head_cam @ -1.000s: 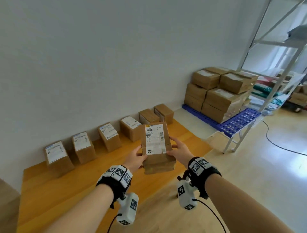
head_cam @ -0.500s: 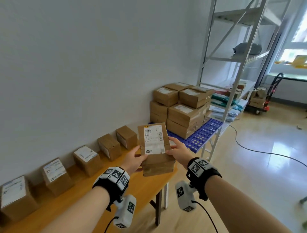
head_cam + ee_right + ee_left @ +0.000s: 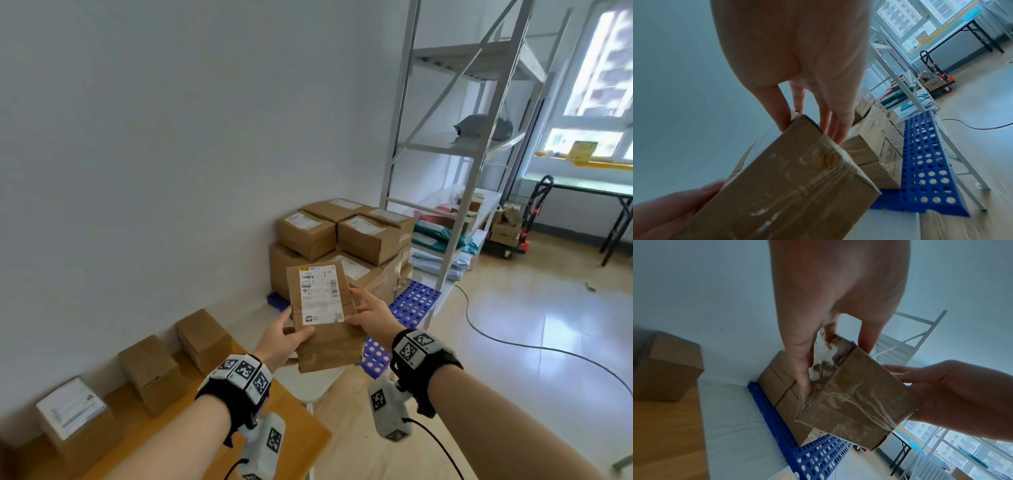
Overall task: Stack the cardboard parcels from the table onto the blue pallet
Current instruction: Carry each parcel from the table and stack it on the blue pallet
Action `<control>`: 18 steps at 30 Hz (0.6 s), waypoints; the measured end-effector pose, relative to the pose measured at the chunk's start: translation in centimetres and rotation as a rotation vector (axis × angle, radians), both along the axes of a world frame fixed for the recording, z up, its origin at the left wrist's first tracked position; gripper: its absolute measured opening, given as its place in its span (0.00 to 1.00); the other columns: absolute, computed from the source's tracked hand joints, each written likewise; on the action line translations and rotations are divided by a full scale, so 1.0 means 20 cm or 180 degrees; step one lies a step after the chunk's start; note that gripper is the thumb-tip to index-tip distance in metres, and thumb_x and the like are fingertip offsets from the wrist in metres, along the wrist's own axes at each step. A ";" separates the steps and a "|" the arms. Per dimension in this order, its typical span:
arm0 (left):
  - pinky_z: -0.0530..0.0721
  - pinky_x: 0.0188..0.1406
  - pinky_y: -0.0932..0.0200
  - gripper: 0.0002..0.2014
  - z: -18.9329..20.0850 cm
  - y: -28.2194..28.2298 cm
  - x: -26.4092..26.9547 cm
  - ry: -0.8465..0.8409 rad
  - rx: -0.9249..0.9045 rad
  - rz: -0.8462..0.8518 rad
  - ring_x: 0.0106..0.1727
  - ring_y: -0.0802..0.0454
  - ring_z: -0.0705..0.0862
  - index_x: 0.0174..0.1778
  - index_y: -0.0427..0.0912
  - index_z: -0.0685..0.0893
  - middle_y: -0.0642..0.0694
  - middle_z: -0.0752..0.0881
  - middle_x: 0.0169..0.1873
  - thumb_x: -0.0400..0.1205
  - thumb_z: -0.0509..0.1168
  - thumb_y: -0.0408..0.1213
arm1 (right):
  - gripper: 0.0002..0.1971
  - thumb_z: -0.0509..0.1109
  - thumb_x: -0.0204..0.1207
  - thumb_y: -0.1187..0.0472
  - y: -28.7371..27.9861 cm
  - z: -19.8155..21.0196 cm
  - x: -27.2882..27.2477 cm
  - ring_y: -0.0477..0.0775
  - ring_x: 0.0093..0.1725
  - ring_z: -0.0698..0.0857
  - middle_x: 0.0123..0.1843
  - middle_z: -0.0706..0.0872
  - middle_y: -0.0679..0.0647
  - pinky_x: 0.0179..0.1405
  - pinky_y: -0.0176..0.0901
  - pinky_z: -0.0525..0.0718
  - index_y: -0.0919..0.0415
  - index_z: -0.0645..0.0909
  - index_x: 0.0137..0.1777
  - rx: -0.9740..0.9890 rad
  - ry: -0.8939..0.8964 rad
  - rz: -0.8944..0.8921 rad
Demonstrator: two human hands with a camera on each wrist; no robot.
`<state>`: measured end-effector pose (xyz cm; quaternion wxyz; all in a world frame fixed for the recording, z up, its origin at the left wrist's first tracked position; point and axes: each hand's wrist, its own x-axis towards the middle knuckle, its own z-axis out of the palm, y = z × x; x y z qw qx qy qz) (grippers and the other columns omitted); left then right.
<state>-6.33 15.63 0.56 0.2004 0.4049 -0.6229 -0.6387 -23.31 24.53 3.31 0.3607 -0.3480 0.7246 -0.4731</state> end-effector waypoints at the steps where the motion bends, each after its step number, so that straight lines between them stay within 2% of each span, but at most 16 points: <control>1: 0.82 0.53 0.46 0.32 0.01 -0.04 -0.06 0.0002 -0.0008 -0.0012 0.62 0.43 0.80 0.77 0.60 0.64 0.42 0.79 0.62 0.79 0.69 0.38 | 0.32 0.66 0.78 0.71 -0.03 0.01 -0.06 0.52 0.48 0.83 0.53 0.84 0.57 0.36 0.34 0.82 0.54 0.63 0.79 -0.0004 0.0031 0.0012; 3: 0.83 0.49 0.48 0.31 0.02 -0.10 -0.18 0.0036 -0.0010 -0.0034 0.62 0.43 0.80 0.75 0.60 0.66 0.43 0.79 0.62 0.78 0.71 0.38 | 0.30 0.66 0.78 0.72 -0.09 0.02 -0.17 0.46 0.43 0.82 0.45 0.82 0.51 0.34 0.32 0.80 0.54 0.64 0.78 -0.0039 0.0097 0.0019; 5: 0.84 0.42 0.53 0.30 0.03 -0.15 -0.28 0.0075 -0.0026 -0.0087 0.61 0.44 0.80 0.71 0.62 0.67 0.45 0.80 0.61 0.77 0.72 0.37 | 0.29 0.65 0.78 0.73 -0.15 0.03 -0.28 0.43 0.40 0.81 0.42 0.81 0.50 0.33 0.30 0.79 0.54 0.65 0.77 -0.0073 0.0112 0.0000; 9: 0.83 0.41 0.55 0.31 0.01 -0.21 -0.46 0.0085 0.0025 -0.0137 0.62 0.45 0.80 0.63 0.66 0.65 0.50 0.81 0.57 0.74 0.74 0.36 | 0.30 0.65 0.77 0.74 -0.24 0.02 -0.49 0.46 0.41 0.82 0.43 0.81 0.51 0.34 0.33 0.81 0.55 0.66 0.78 -0.0072 0.0159 0.0027; 12: 0.83 0.34 0.63 0.32 -0.01 -0.24 -0.59 0.0138 -0.0021 -0.0098 0.58 0.50 0.81 0.62 0.65 0.65 0.54 0.82 0.53 0.73 0.75 0.34 | 0.31 0.66 0.77 0.73 -0.31 0.00 -0.64 0.47 0.41 0.83 0.44 0.82 0.52 0.33 0.33 0.81 0.54 0.65 0.78 -0.0054 0.0154 0.0154; 14: 0.84 0.31 0.66 0.33 -0.02 -0.26 -0.67 0.0180 -0.0050 -0.0031 0.55 0.53 0.82 0.64 0.63 0.66 0.55 0.82 0.51 0.73 0.75 0.32 | 0.31 0.66 0.76 0.73 -0.36 -0.02 -0.74 0.48 0.42 0.84 0.47 0.84 0.54 0.36 0.35 0.83 0.55 0.66 0.78 -0.0061 0.0160 0.0253; 16: 0.85 0.39 0.61 0.38 -0.04 -0.27 -0.76 0.0168 -0.0047 0.0095 0.57 0.52 0.80 0.71 0.61 0.64 0.57 0.80 0.50 0.72 0.76 0.32 | 0.31 0.67 0.76 0.73 -0.41 -0.04 -0.84 0.46 0.45 0.83 0.52 0.83 0.54 0.39 0.35 0.83 0.56 0.66 0.78 -0.0097 0.0168 0.0354; 18: 0.84 0.53 0.51 0.45 -0.06 -0.29 -0.85 0.0108 -0.0022 0.0241 0.62 0.49 0.77 0.78 0.57 0.59 0.58 0.78 0.51 0.70 0.77 0.33 | 0.31 0.67 0.76 0.72 -0.47 -0.06 -0.94 0.46 0.46 0.84 0.52 0.83 0.53 0.40 0.36 0.84 0.56 0.67 0.77 -0.0118 0.0144 0.0456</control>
